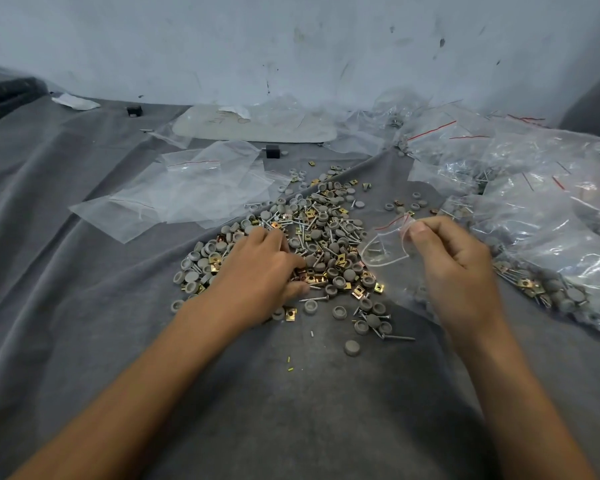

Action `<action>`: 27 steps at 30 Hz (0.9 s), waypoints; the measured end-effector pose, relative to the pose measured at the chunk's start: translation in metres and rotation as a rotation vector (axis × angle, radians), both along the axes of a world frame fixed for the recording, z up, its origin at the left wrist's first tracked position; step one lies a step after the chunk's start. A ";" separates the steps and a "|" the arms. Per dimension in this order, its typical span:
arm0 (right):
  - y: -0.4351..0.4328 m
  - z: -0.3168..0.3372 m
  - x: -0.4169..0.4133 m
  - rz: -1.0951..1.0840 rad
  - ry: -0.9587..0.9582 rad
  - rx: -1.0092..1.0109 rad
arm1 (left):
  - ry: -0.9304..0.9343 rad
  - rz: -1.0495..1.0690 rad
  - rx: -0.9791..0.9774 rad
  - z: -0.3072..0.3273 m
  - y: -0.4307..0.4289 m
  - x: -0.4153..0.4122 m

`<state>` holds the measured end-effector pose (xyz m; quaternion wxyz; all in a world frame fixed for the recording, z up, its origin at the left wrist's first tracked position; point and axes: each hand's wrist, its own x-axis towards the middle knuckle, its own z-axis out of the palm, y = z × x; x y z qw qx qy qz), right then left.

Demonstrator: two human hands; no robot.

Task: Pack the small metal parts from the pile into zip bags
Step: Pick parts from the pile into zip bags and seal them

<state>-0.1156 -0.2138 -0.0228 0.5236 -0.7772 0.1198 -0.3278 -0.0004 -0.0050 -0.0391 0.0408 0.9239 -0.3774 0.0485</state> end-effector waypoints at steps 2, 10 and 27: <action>0.000 0.000 0.000 0.009 -0.008 0.009 | -0.018 -0.028 -0.003 0.002 -0.001 0.001; 0.000 -0.002 0.001 0.032 -0.009 0.016 | 0.032 -0.102 -0.125 0.000 -0.004 0.000; 0.004 -0.003 -0.002 0.194 0.048 -0.056 | 0.451 -0.066 -0.735 0.035 -0.013 -0.017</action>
